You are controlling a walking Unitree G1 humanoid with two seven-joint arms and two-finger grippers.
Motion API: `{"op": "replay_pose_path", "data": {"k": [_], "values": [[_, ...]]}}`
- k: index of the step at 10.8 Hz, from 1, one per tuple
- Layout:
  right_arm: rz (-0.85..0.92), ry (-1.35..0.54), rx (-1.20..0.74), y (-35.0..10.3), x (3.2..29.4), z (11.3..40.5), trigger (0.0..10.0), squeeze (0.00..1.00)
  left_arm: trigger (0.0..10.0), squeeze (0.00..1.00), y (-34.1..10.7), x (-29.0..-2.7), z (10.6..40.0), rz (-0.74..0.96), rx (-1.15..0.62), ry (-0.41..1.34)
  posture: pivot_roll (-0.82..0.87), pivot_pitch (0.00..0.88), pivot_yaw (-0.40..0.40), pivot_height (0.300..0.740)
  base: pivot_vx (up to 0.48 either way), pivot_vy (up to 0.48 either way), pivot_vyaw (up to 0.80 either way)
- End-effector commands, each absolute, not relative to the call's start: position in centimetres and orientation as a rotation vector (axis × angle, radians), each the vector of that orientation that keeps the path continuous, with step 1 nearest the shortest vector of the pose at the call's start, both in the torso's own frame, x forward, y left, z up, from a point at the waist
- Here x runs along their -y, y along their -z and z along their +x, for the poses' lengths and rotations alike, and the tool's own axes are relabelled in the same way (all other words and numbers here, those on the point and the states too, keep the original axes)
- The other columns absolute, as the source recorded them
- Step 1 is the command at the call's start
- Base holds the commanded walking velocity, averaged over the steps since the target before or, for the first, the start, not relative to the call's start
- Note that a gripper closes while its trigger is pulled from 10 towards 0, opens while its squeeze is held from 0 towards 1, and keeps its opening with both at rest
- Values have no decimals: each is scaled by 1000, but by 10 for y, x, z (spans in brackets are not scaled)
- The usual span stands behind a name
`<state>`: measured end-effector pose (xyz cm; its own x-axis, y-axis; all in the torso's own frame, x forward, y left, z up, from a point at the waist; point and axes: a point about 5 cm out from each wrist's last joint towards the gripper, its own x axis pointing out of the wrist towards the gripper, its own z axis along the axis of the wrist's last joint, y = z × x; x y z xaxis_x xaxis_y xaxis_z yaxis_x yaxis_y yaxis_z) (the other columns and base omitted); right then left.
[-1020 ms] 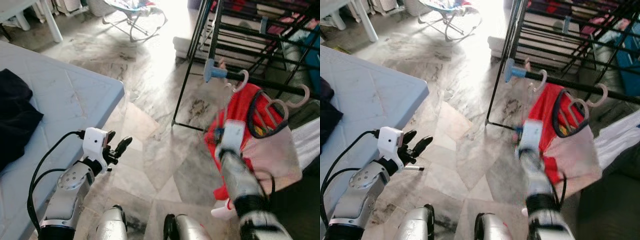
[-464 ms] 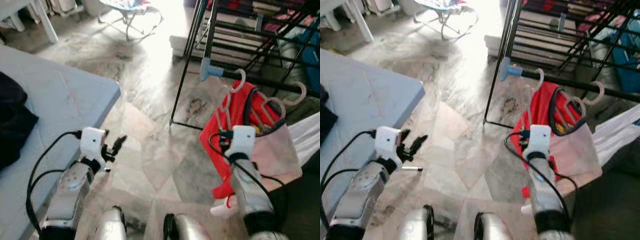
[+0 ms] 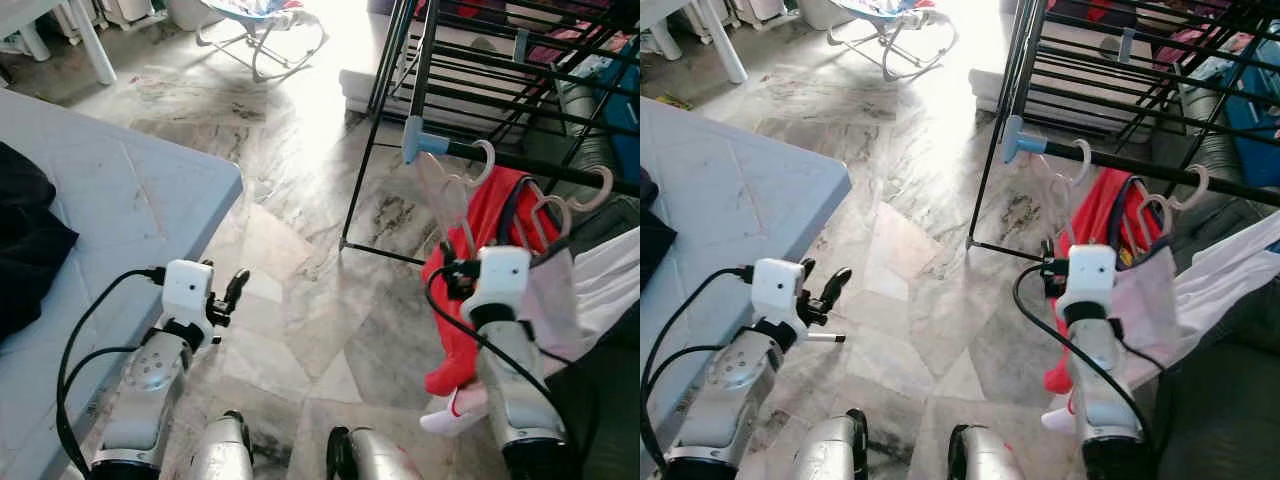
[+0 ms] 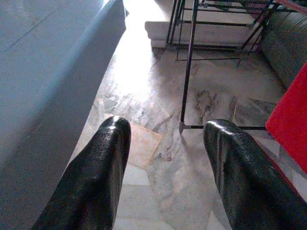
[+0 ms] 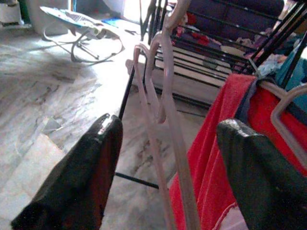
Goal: Hang hanger
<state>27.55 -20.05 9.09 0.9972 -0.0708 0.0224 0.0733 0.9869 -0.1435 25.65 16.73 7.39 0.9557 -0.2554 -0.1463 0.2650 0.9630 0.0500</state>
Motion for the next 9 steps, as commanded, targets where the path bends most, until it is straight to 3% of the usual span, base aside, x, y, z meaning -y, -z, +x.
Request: {"op": "replay_pose_path", "data": {"k": [1,9], "values": [[-153,65,11,-89,202,272,10000,1000,10000,0,-74,-167,255,78,-128,264,62,135,-83,740,0,0,0],[-154,66,32,-94,199,275,10000,1000,10000,0,-83,-170,261,92,-97,256,68,141,-74,740,-259,0,0]]}}
